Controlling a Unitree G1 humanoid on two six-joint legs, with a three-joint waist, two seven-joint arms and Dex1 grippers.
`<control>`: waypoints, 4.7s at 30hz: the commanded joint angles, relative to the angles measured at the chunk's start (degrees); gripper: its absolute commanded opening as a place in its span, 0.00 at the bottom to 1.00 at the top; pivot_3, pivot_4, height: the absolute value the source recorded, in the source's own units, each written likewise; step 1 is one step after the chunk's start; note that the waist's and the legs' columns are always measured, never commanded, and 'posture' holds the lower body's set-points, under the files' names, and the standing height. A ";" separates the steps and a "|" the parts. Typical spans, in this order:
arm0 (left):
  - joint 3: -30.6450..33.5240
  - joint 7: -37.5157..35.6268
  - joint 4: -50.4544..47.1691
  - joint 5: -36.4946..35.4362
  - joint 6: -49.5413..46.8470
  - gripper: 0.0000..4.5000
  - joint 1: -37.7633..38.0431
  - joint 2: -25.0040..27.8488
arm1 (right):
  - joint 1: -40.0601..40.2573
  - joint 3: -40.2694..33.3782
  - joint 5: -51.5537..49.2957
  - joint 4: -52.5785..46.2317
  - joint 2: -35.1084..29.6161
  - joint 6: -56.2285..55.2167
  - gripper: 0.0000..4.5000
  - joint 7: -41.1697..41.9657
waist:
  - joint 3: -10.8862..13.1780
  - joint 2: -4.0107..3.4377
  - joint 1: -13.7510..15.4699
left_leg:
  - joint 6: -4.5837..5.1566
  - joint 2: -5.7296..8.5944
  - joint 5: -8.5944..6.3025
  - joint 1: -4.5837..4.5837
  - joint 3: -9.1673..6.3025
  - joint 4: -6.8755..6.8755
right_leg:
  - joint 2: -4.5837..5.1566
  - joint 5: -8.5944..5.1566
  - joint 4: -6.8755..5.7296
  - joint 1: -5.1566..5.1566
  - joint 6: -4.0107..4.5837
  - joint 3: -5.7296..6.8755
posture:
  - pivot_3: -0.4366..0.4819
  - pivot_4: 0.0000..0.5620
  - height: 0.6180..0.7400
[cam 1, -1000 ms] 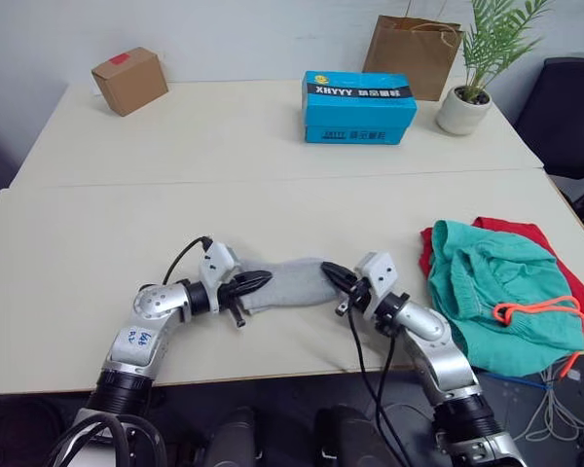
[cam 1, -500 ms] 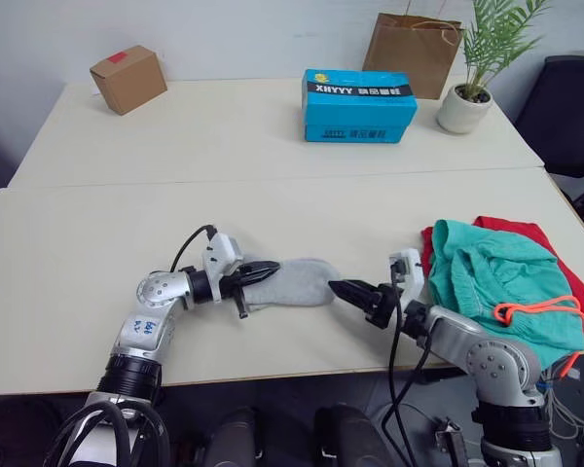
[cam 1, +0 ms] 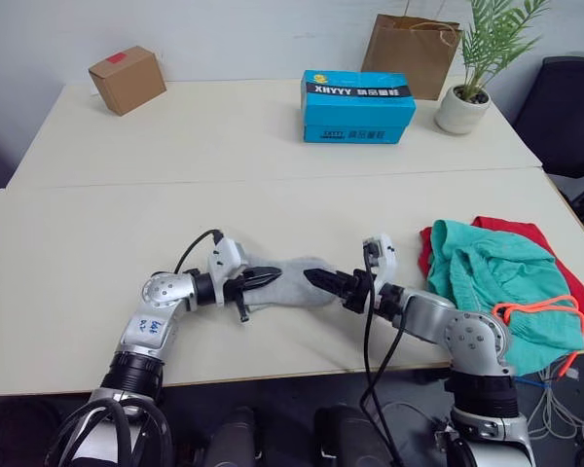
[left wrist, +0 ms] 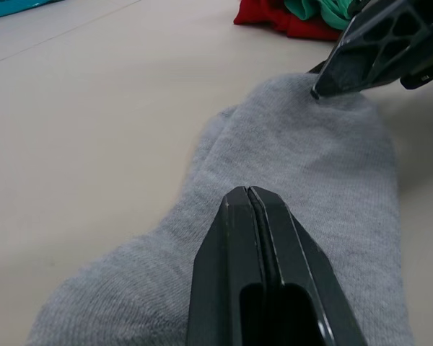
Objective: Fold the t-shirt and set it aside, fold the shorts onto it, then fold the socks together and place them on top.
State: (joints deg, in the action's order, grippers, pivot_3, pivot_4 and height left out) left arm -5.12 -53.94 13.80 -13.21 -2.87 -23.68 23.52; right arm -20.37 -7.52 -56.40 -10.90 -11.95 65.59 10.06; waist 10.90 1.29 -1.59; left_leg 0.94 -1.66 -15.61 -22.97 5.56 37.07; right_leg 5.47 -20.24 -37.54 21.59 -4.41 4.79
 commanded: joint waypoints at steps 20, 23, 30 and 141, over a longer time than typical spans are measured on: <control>-0.63 1.83 -0.29 0.67 -1.02 0.00 0.81 -1.26 | -13.42 0.46 -5.04 -2.70 6.28 9.21 0.00 -10.69 | 0.00 -0.01 0.05 | 0.04 0.01 -0.02 -0.11 -0.03 0.00 | 0.03 0.00 0.04 0.04 0.00 0.05 | 0.48 0.27 1.00; 0.72 0.74 -4.89 -3.37 -6.91 0.00 2.71 -0.30 | -13.74 2.64 -1.26 -0.38 8.57 6.48 0.00 -10.75 | -0.01 -0.02 -0.08 | 0.05 0.01 -0.03 -0.13 -0.02 -0.01 | 0.03 0.00 0.04 0.05 -0.01 0.05 | 0.48 0.27 1.00; 3.47 0.11 -15.76 -7.72 -13.96 0.00 5.40 2.87 | -12.83 3.60 2.92 0.78 8.47 4.03 0.00 -7.94 | -0.01 -0.03 -0.19 | 0.02 0.00 -0.01 -0.23 -0.03 -0.08 | 0.00 0.00 -0.02 0.12 -0.01 0.06 | 0.48 0.27 1.00; 25.58 -0.58 -32.07 -26.09 -15.90 0.09 30.45 12.82 | -29.26 10.53 23.00 32.36 10.20 2.98 0.47 26.84 | 0.02 -0.07 -1.64 | -0.12 -0.01 0.05 -0.28 0.08 -0.44 | 0.05 -0.04 -0.09 0.46 0.10 -0.01 | 0.48 0.27 1.00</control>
State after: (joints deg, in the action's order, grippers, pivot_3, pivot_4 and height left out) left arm 17.80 -55.53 -14.34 -36.70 -17.70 5.65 35.76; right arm -48.47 4.98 -33.09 20.85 -2.69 70.61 37.46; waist 10.92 1.22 -3.23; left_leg 0.80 -1.66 -15.55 -23.24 5.65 36.60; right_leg 5.53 -20.28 -37.64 22.06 -4.31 4.78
